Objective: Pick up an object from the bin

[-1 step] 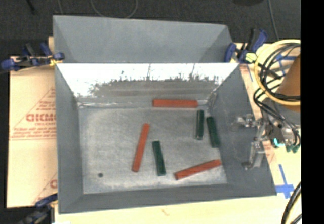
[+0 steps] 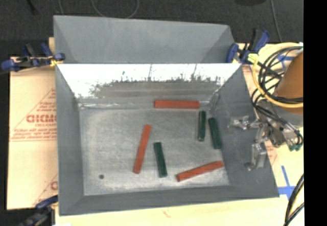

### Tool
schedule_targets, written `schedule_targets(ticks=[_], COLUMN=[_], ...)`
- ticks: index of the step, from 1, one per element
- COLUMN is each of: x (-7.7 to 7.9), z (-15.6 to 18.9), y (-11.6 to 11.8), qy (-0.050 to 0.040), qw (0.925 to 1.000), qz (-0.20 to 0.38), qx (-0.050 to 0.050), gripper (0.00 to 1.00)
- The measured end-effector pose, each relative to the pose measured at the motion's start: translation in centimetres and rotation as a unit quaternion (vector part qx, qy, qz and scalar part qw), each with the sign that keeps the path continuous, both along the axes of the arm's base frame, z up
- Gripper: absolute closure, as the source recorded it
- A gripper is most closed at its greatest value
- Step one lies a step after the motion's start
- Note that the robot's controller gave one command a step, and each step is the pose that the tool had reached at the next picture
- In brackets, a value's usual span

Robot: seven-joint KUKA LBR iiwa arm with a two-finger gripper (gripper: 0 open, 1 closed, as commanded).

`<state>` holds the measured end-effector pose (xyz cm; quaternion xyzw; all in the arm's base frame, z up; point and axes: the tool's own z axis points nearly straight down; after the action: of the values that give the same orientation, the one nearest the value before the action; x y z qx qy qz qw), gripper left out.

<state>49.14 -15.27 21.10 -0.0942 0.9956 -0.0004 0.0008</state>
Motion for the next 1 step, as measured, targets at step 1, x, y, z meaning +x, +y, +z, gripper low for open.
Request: schedule_targets(ticks=[1], x=[2.11], z=[-13.62], y=[5.25], qy=[-0.0002], qw=[0.9838], qz=[0.179], qx=[0.0], gripper=[0.0])
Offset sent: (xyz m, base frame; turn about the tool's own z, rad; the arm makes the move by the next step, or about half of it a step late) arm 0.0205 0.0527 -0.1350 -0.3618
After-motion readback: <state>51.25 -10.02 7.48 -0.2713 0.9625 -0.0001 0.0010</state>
